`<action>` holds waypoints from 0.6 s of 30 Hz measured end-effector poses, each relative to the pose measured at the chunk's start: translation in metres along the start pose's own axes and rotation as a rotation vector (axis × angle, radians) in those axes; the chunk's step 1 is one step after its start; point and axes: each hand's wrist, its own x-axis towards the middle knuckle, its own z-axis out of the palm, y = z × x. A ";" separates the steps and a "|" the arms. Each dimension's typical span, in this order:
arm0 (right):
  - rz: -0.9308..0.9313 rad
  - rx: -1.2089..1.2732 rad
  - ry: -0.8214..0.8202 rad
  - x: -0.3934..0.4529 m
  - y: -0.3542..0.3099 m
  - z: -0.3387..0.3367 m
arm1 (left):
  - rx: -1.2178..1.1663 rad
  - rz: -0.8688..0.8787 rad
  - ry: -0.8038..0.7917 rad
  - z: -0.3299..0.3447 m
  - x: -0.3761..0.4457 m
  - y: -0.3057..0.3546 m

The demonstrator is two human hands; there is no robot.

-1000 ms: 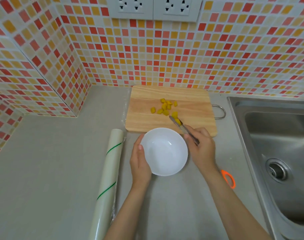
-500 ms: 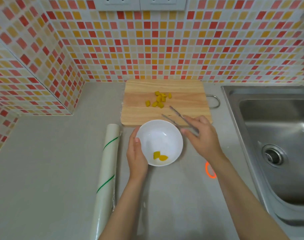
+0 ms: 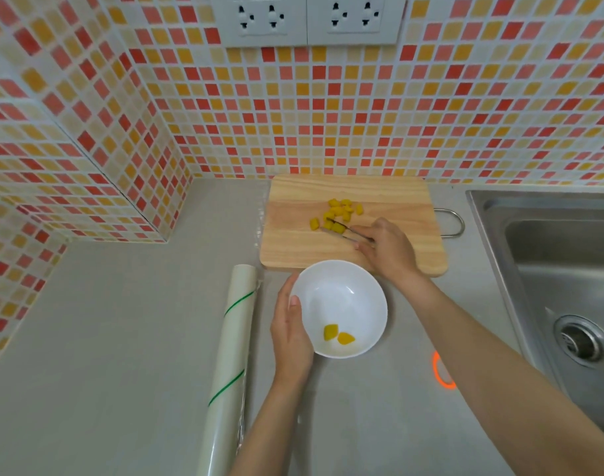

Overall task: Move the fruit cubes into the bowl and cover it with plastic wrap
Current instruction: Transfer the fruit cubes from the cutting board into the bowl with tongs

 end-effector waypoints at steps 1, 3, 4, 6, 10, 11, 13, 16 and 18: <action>0.001 0.003 0.007 0.000 0.000 0.000 | -0.001 0.001 -0.001 0.001 0.000 0.001; 0.024 0.035 0.025 -0.004 0.000 0.001 | -0.006 0.003 -0.005 0.002 -0.001 0.001; 0.034 0.067 0.036 -0.006 0.000 0.001 | -0.010 0.002 -0.007 0.003 -0.002 0.002; 0.037 0.126 0.069 -0.013 0.001 -0.001 | -0.012 0.001 -0.011 0.003 -0.002 0.002; 0.004 0.173 0.124 -0.032 -0.003 -0.012 | -0.019 0.012 -0.012 0.005 -0.001 0.005; 0.004 0.200 0.132 -0.038 -0.006 -0.016 | -0.019 0.012 -0.014 0.005 -0.002 0.006; -0.012 0.269 0.148 -0.054 -0.010 -0.026 | -0.018 0.010 -0.013 0.006 -0.002 0.006; -0.110 0.279 0.119 -0.089 -0.016 -0.039 | -0.015 0.012 0.001 0.006 -0.002 0.006; -0.151 0.201 0.036 -0.111 -0.019 -0.044 | -0.015 0.013 0.005 0.007 -0.002 0.005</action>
